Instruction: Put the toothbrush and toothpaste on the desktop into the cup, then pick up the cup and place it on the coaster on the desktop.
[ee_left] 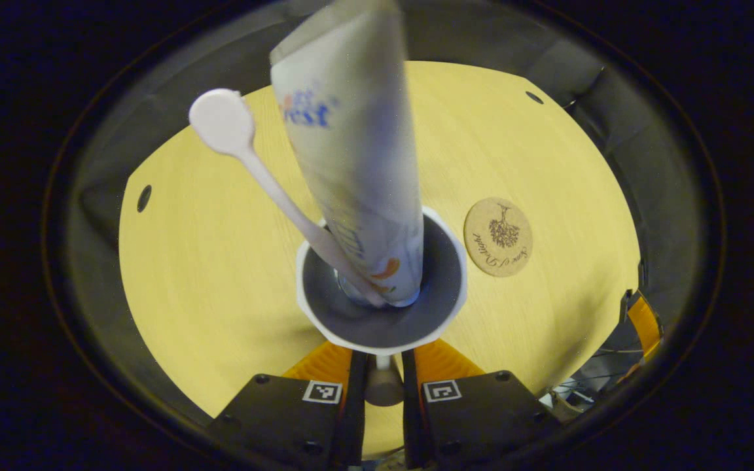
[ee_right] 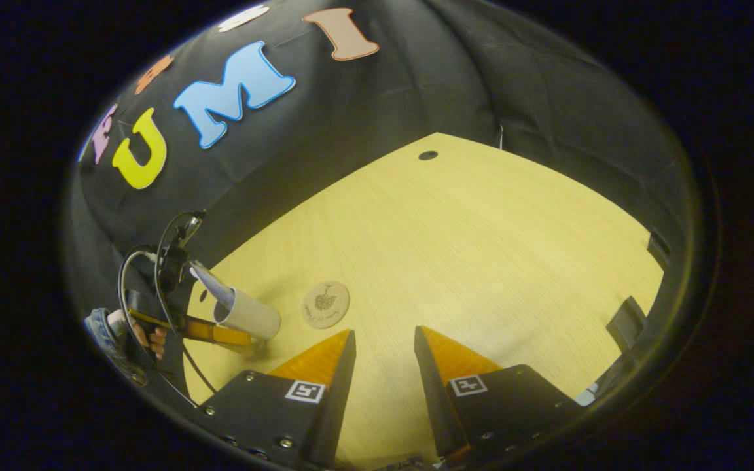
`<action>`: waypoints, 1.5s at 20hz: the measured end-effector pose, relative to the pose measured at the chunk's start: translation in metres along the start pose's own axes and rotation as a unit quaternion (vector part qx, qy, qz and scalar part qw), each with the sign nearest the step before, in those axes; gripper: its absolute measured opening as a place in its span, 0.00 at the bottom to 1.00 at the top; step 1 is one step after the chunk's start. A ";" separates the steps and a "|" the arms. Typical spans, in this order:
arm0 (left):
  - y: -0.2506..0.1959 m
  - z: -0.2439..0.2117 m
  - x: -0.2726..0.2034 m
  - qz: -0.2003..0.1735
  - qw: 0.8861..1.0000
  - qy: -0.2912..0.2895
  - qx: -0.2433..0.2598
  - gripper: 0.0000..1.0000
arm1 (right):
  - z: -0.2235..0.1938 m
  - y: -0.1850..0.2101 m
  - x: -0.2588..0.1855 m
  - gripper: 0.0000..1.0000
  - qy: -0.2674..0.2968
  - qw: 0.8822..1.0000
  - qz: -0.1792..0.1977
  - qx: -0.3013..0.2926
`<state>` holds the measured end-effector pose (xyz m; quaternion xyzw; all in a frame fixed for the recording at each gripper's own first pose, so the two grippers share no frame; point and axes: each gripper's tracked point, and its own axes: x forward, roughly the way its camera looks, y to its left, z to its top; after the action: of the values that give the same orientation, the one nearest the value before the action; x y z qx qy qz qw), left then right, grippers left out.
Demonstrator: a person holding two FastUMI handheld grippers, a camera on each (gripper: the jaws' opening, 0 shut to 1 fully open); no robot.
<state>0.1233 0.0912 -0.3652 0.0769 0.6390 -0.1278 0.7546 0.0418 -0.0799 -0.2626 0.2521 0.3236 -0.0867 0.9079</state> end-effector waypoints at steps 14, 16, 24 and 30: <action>-0.075 0.035 -0.025 -0.026 0.998 -0.035 0.048 0.20 | 0.007 -0.014 -0.008 0.44 0.004 1.000 0.002 0.001; -0.094 0.040 -0.020 -0.034 0.997 -0.031 0.054 0.20 | 0.010 -0.024 -0.011 0.44 0.002 1.000 -0.003 0.008; -0.132 0.043 0.007 -0.039 0.998 -0.005 0.055 0.20 | 0.017 -0.074 -0.027 0.55 -0.005 0.998 -0.035 0.049; -0.120 0.055 0.003 -0.025 0.997 -0.002 0.074 0.21 | 0.018 -0.086 -0.027 0.55 -0.001 0.997 -0.041 0.065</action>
<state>0.1410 -0.0394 -0.3535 0.1165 0.6280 -0.1942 0.7445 0.0035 -0.1629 -0.2682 0.2970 0.3266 -0.1446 0.8855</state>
